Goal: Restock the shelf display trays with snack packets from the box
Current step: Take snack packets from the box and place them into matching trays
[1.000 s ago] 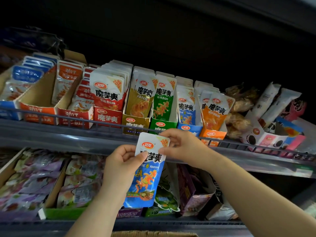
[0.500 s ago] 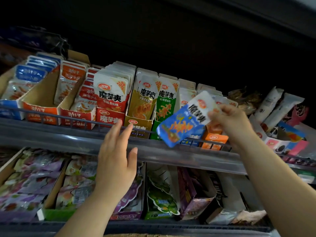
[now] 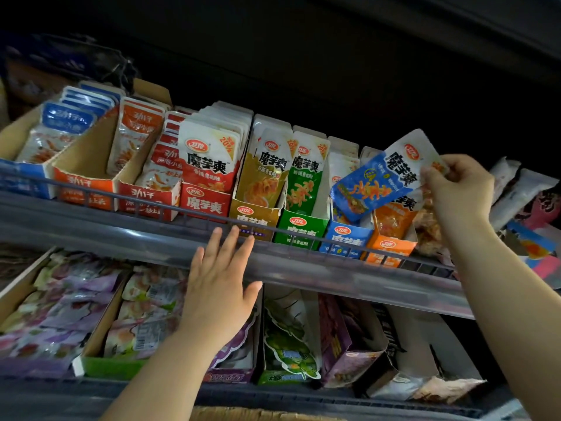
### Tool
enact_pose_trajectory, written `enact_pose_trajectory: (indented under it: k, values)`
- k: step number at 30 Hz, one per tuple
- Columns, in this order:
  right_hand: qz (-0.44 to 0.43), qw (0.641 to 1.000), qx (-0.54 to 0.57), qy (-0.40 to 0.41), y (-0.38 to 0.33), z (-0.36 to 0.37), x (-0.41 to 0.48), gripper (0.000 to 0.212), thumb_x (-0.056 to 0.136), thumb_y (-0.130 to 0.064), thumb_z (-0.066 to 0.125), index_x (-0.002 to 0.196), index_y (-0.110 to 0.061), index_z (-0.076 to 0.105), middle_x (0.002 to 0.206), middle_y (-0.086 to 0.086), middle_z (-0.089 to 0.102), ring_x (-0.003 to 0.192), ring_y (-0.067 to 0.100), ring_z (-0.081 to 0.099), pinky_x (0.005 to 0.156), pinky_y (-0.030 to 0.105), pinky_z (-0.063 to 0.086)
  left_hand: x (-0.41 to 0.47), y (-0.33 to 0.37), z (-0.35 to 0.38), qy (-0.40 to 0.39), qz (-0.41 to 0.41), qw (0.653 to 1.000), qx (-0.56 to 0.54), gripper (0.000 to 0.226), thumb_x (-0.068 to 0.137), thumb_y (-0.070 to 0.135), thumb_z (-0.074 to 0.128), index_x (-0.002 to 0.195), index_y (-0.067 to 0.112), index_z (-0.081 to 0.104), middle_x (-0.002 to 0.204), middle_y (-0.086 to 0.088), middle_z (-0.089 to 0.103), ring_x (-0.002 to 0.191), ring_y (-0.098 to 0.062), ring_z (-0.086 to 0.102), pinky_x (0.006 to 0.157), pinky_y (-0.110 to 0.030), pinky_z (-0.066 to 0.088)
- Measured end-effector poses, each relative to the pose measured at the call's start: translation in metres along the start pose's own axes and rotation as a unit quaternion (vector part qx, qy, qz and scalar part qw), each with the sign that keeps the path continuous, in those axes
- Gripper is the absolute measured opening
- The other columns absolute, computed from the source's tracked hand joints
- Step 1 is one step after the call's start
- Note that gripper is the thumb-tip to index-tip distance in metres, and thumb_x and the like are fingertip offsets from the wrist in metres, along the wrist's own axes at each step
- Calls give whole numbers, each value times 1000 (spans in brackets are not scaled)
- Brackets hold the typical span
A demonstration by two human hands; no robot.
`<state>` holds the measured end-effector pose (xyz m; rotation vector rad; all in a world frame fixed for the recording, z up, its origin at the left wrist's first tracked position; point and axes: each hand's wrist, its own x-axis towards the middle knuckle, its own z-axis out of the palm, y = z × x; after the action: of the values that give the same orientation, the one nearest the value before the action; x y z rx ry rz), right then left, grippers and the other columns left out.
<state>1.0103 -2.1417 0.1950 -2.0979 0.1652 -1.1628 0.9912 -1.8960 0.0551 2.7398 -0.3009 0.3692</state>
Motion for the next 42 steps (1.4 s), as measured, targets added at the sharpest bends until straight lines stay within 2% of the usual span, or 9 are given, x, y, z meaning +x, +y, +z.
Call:
enact_pose_trajectory:
  k: [4, 8, 16, 23, 26, 28, 30, 39, 42]
  values:
    - [-22, 999, -37, -4, -3, -1, 2, 14, 90, -12, 54, 102, -8, 61, 88, 3, 56, 73, 10, 50, 57, 9, 41, 1, -3, 2, -5, 10, 1000, 1, 69, 94, 46, 31, 144, 27, -13, 137, 10, -33, 119, -10, -35, 99, -32, -20]
    - [-33, 996, -82, -16, -8, 2, 2, 16, 90, -12, 53, 101, -5, 61, 89, 3, 55, 83, 15, 52, 71, 31, 44, 1, -3, 3, -1, 5, 1000, -8, 71, 94, 45, 33, 144, 26, -14, 138, 10, -33, 119, -10, -35, 99, -32, -21]
    - [-76, 984, -150, -61, -17, 9, 2, 15, 90, -10, 51, 97, -4, 63, 91, 9, 61, 81, 20, 52, 74, 36, 44, 1, -1, 6, 29, 11, 999, -41, 71, 93, 41, 38, 145, 26, -9, 130, 9, -33, 119, -13, -36, 99, -32, -22]
    - [21, 984, -96, -152, -4, 31, 0, 27, 91, -7, 52, 116, -2, 58, 114, 16, 61, 108, 30, 56, 87, 33, 44, 2, -4, 12, 56, 36, 995, -70, 73, 92, 38, 44, 143, 27, -6, 133, 8, -29, 121, -14, -34, 99, -31, -23]
    - [54, 980, -92, -166, 0, 39, 0, 33, 90, -4, 51, 123, -2, 51, 119, 16, 58, 112, 30, 54, 90, 37, 45, 4, -8, 16, 81, 61, 995, -15, 84, 70, 36, 74, 140, 16, 31, 147, -7, 13, 131, -24, 4, 103, -44, 7]
    - [52, 975, -102, -191, 4, 47, -2, 39, 88, -1, 52, 127, -3, 45, 123, 16, 57, 115, 30, 53, 88, 34, 45, 7, -10, 22, 106, 75, 991, 22, 87, 43, 35, 88, 120, 9, 58, 129, -15, 54, 120, -27, 33, 90, -51, 26]
    - [49, 971, -117, -201, 7, 52, -3, 47, 87, 0, 54, 131, -6, 39, 126, 16, 55, 117, 29, 52, 85, 30, 43, 8, -12, 26, 122, 68, 989, 43, 88, 36, 35, 90, 115, 9, 62, 120, -16, 61, 115, -27, 40, 85, -52, 29]
    - [67, 972, -124, -190, 24, 57, -7, 68, 82, -9, 65, 139, -10, 29, 132, 13, 45, 120, 29, 46, 96, 38, 41, 7, -10, 27, 143, 62, 987, 47, 88, 40, 34, 90, 118, 8, 60, 127, -15, 55, 119, -27, 34, 88, -52, 27]
    - [56, 975, -112, -184, 24, 53, -12, 61, 83, -12, 63, 137, -10, 33, 132, 12, 47, 120, 27, 47, 92, 33, 41, 6, -8, 18, 113, 61, 991, -23, 80, 78, 36, 67, 143, 21, 23, 146, 1, 0, 131, -18, -9, 105, -39, -1]
